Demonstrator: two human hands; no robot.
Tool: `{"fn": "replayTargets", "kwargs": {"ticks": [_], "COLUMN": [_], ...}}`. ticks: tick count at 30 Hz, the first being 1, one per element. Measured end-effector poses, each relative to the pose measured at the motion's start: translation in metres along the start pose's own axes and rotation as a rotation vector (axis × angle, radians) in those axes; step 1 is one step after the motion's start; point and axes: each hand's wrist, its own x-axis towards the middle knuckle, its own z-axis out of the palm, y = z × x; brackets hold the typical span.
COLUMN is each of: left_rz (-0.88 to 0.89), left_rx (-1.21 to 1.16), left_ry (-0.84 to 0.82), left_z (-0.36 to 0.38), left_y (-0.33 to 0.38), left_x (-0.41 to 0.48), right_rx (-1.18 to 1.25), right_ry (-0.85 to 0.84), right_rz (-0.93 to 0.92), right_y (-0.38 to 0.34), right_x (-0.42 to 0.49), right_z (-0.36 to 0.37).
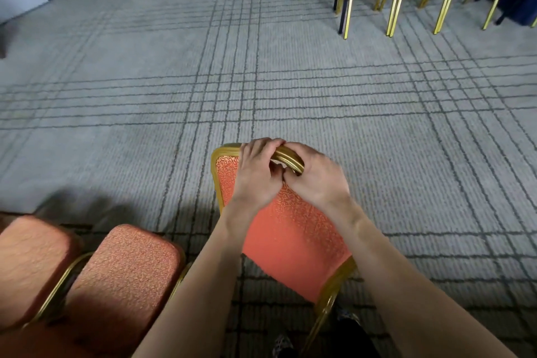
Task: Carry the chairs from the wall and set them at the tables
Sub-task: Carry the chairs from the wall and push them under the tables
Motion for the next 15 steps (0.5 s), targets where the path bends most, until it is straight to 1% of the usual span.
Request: {"fn": "replayTargets", "kwargs": {"ticks": [4, 12, 15], "left_rz": [-0.13, -0.222, -0.251], "left_rx": [0.077, 0.27, 0.364], "left_ry": [0.006, 0.01, -0.024], "left_z": [-0.03, -0.066, -0.076], "left_y": [-0.017, -0.053, -0.054], "left_x": [0.008, -0.002, -0.009], "right_rx": [-0.064, -0.212, -0.28], "right_ry": [-0.012, -0.059, -0.1], "right_rz": [-0.072, -0.252, -0.301], "right_y": [-0.032, -0.074, -0.076], "right_x": [0.008, 0.022, 0.024], "right_z": [0.018, 0.038, 0.038]}}
